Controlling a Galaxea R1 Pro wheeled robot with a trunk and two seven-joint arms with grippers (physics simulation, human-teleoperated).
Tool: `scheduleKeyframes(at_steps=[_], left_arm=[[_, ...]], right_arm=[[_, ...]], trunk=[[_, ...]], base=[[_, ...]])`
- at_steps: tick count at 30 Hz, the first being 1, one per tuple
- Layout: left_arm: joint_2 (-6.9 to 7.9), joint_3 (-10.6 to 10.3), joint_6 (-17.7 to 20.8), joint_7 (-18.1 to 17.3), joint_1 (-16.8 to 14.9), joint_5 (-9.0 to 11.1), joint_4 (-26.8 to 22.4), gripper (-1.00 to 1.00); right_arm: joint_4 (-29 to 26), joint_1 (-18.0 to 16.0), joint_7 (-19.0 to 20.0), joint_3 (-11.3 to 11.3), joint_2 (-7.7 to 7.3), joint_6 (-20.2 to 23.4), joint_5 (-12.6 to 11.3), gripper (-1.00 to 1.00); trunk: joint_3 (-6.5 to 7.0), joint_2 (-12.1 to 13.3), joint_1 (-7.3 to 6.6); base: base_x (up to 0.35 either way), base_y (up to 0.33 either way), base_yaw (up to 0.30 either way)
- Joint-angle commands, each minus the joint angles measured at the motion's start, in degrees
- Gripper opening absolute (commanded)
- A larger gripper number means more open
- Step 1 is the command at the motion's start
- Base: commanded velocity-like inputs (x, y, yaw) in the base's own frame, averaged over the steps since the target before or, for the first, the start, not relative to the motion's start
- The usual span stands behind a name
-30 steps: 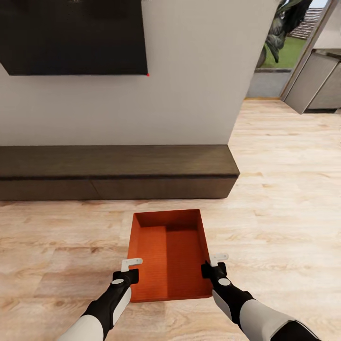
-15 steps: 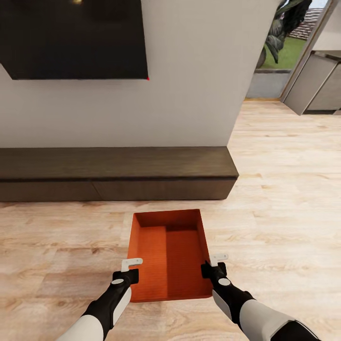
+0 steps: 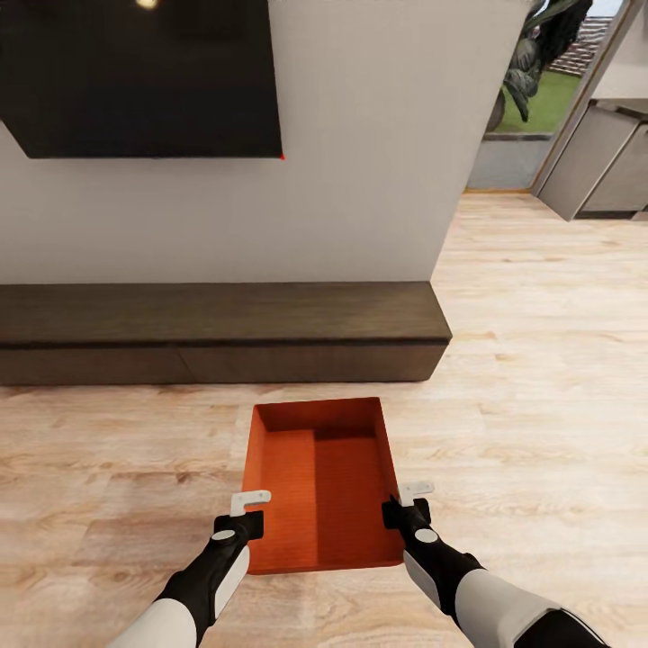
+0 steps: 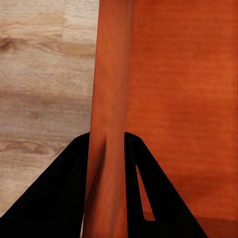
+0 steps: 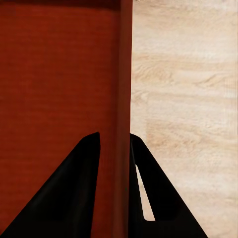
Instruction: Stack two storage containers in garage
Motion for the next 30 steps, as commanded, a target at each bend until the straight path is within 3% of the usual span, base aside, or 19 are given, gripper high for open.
scheduleKeyframes(at_steps=[1, 30], left_arm=[[1.32, 1.1, 0.0, 3.9, 0.0, -0.9, -0.3, -1.00], [1.32, 1.1, 0.0, 3.9, 0.0, -0.9, -0.3, -1.00]], right_arm=[[0.0, 0.0, 0.4, -2.1, 0.01, 0.1, -3.5, -1.00], [-0.1, 0.0, 0.6, -2.2, -0.14, -0.2, -3.4, -1.00]], trunk=[[0.15, 0.4, -0.22], [5.36, 12.0, -6.59]], base=[[0.000, 0.000, 0.000], [0.000, 0.000, 0.000]])
